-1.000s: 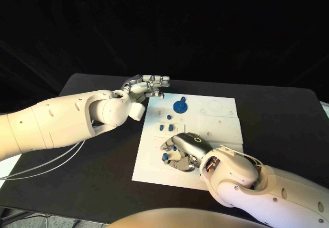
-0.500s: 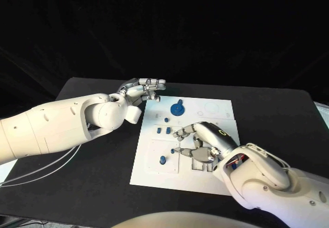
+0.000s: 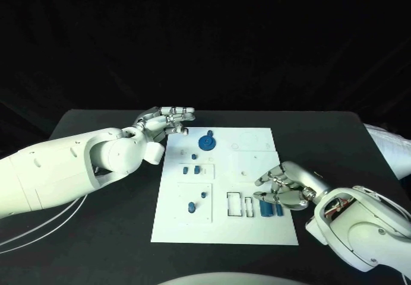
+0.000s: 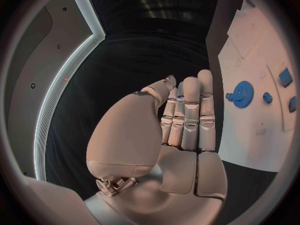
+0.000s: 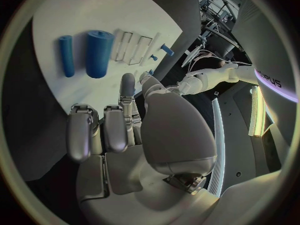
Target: Assemble the parts on the task board
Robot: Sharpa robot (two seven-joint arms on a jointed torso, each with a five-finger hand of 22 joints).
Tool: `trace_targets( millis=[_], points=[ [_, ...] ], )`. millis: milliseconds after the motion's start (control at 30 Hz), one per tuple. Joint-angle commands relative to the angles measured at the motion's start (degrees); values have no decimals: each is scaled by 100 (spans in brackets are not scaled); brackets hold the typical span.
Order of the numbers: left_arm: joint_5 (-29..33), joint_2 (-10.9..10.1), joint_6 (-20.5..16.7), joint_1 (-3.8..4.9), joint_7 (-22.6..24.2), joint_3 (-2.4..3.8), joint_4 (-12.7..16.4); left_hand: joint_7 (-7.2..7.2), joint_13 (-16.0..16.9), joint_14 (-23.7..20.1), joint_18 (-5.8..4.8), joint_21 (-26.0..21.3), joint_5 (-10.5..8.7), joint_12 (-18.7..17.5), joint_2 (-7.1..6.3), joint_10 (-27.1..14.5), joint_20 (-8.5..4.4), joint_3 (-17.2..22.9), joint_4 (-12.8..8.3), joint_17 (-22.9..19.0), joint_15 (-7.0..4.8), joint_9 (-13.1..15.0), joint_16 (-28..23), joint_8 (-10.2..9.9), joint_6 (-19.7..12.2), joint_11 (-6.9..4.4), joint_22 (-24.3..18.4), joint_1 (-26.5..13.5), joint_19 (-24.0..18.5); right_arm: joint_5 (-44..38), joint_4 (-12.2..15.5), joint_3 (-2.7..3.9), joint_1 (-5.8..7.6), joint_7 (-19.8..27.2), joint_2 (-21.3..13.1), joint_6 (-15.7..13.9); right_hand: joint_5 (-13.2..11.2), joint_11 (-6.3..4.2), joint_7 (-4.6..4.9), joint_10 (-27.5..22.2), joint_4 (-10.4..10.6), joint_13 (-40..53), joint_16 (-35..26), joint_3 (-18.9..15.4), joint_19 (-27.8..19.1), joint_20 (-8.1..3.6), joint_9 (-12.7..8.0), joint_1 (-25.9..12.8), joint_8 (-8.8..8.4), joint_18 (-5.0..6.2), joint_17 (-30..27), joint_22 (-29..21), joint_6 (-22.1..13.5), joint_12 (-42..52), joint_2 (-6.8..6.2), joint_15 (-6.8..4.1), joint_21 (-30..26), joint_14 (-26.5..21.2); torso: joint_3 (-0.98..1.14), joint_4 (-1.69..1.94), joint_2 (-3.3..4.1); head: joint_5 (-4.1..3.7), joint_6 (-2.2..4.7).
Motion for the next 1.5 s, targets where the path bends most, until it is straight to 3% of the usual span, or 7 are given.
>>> trace_targets(
  millis=[33,167,267,500,800,1300,1500],
  points=[
    [20,5,136,-5,15,1,21,-8,6,-52,63,-39,-8,34,40,-31,37,-23,-23,-5,2,-7,20,22,-35,7,-5,-16,0,41,50,3,-43,-785,-86,315,141,4,-25,-41,110,853,102,-164,52,8,28,-140,69,-56,132,83,60,710,25,-40,57,307,1,-55,-30,-76,16],
    [20,6,153,-14,10,-4,17,-8,6,-52,63,-39,-8,34,40,-31,37,-23,-23,-5,2,-7,20,22,-35,7,-5,-16,0,-353,63,3,-75,-1047,-181,389,363,-44,-89,-197,280,1893,193,-457,46,-19,217,-196,264,-62,240,142,177,1512,188,-89,100,295,4,-54,-41,-134,15],
    [20,6,159,-19,8,-6,11,-8,6,-52,63,-39,-8,34,40,-31,37,-23,-23,-5,2,-7,20,22,-35,7,-5,-16,0,-623,66,4,-83,-1128,-205,459,517,-35,-93,-229,349,2140,209,-606,38,-18,292,-353,314,-61,260,149,166,1669,238,-69,104,291,1,-45,-41,-160,16],
    [20,-2,174,-31,7,-13,1,-8,8,-54,63,-42,-8,44,45,-31,39,-29,-21,-9,3,-6,22,25,-34,6,-7,-20,0,-1107,65,3,-91,-1217,-218,792,538,-37,-104,-252,364,2565,290,-886,66,-13,457,-610,404,-75,385,225,107,1908,366,-68,147,304,-5,-52,-29,-172,12],
    [20,2,195,-55,17,-16,-10,-8,11,-60,61,-58,-12,74,46,-49,46,-72,6,-26,10,-6,34,30,-38,9,-16,-72,-1,-1350,13,2,-138,-1252,-160,1094,442,-33,-105,-322,358,2662,317,-1063,62,-10,566,-660,455,-76,427,236,54,1893,379,-65,153,303,-9,-55,-30,-183,-5],
    [20,-8,204,-72,25,-15,-3,-9,12,-62,61,-72,-13,92,46,-66,51,-105,28,-36,14,-7,43,32,-45,10,-25,-111,-1,-1471,-180,0,-273,-1257,155,1241,381,-29,-101,-352,355,2697,319,-1123,62,-5,611,-632,472,-77,433,245,27,1877,383,-60,156,299,-4,-64,-26,-166,-38],
    [20,-15,204,-73,18,-15,5,-9,12,-62,61,-72,-13,92,46,-66,51,-105,28,-36,14,-7,43,32,-45,10,-25,-111,-1,-1492,-342,-3,-328,-1260,338,1256,389,-31,-103,-353,351,2756,322,-1131,62,-3,653,-576,495,-78,439,253,21,1891,459,-60,159,299,-10,-52,-26,-163,-64]
  ],
)
